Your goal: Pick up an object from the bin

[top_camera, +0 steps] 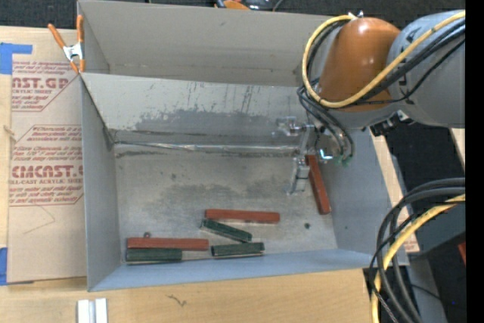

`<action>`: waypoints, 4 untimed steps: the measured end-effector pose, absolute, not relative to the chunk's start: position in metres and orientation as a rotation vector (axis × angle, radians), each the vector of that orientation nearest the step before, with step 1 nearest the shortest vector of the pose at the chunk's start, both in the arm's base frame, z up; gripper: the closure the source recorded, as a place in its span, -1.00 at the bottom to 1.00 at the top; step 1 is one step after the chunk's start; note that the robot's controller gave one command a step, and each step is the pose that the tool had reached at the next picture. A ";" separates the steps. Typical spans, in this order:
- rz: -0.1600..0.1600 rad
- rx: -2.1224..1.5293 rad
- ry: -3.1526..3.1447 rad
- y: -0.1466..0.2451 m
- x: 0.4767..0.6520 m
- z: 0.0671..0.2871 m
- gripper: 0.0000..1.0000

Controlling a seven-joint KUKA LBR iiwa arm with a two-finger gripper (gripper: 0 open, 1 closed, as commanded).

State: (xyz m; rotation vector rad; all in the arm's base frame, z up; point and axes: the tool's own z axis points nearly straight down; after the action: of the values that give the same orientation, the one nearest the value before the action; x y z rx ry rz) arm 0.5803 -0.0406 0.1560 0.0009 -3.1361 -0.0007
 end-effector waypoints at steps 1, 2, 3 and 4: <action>-0.006 0.320 -3.123 0.091 0.527 0.116 -1.00; -0.001 0.274 -3.124 0.056 0.488 0.067 -1.00; -0.001 0.278 -3.127 0.058 0.491 0.073 1.00; 0.000 0.190 -3.144 0.032 0.495 0.192 1.00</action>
Offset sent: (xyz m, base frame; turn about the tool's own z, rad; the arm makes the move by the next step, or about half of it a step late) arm -0.0513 0.1270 -0.0382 -0.1962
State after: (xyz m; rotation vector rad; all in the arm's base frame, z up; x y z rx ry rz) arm 0.4952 0.0320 0.1918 0.1896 -3.1442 -0.0001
